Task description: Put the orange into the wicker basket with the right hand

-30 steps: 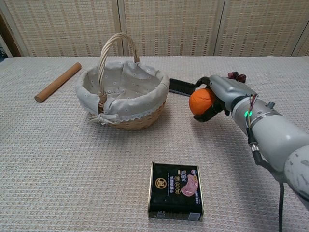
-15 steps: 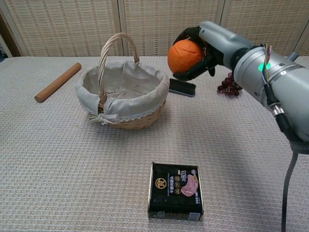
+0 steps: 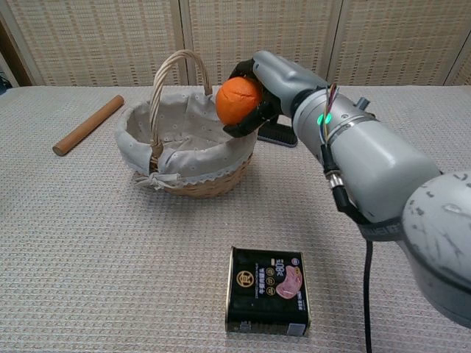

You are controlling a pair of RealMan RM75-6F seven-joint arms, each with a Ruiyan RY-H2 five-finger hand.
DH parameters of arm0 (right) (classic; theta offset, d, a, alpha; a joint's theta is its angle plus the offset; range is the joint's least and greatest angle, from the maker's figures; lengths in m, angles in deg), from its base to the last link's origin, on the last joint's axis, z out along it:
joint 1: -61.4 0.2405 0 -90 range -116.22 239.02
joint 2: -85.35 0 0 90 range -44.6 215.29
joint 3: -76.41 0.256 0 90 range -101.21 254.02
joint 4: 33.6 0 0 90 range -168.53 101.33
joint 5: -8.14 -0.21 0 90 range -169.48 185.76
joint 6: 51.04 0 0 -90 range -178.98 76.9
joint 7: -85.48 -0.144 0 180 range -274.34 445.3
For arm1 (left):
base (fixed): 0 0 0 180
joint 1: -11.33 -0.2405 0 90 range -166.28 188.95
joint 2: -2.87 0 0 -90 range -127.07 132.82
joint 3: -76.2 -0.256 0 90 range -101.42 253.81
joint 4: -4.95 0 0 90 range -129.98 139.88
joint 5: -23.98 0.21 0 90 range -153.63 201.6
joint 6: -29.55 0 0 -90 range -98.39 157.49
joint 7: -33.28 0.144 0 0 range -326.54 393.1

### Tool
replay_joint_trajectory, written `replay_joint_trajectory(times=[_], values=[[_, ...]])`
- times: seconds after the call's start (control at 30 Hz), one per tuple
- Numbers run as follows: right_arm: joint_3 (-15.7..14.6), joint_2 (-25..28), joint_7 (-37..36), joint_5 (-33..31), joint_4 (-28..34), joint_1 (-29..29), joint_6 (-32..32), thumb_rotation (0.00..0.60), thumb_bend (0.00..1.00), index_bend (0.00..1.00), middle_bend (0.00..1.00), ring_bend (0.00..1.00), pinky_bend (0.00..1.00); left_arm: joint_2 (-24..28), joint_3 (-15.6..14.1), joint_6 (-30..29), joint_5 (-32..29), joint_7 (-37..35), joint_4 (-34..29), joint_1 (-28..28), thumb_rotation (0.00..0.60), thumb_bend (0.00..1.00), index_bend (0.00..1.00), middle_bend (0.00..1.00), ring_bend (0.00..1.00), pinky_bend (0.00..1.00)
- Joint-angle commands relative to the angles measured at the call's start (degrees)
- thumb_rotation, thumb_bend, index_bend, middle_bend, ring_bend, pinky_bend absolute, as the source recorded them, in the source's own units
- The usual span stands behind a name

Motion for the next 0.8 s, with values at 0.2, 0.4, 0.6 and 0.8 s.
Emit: replay_joint_trajectory(times=[0.2,0.4,0.6,0.8], values=[[0.7,-4.1,-3.6,2.2,-5.9,2.6,-1.1,0.6,0.31,0.37,0.52,0.41,0.41,-0.1,0.1,-0.1,0.0,-0.3,0.1,0.0,0.6,0.35,0.0,0.0,0.0,0.06],[0.7,-5.2,-2.8,2.9,-7.5,3.7,-1.4,0.6,0.28,0.36,0.38,0.25,0.27,0.0,0.0,0.0,0.1,-0.3,0.1,0.0,0.6,0.35,0.0,0.0,0.0,0.06],[0.7,-4.5,-0.5,2.6,-7.0,3.8,-0.8,0.6,0.14,0.0,0.0,0.0,0.02,0.0,0.0,-0.1,0.2,-0.4,0.1,0.0,0.6,0.35,0.0,0.0,0.0,0.06],[0.7,-3.3,0.7,2.7,-5.4,3.4,-0.2,0.6,0.12,0.0,0.0,0.0,0.01,0.0,0.0,0.0,0.0,-0.2,0.1,0.0,0.6,0.35,0.0,0.0,0.0,0.06]])
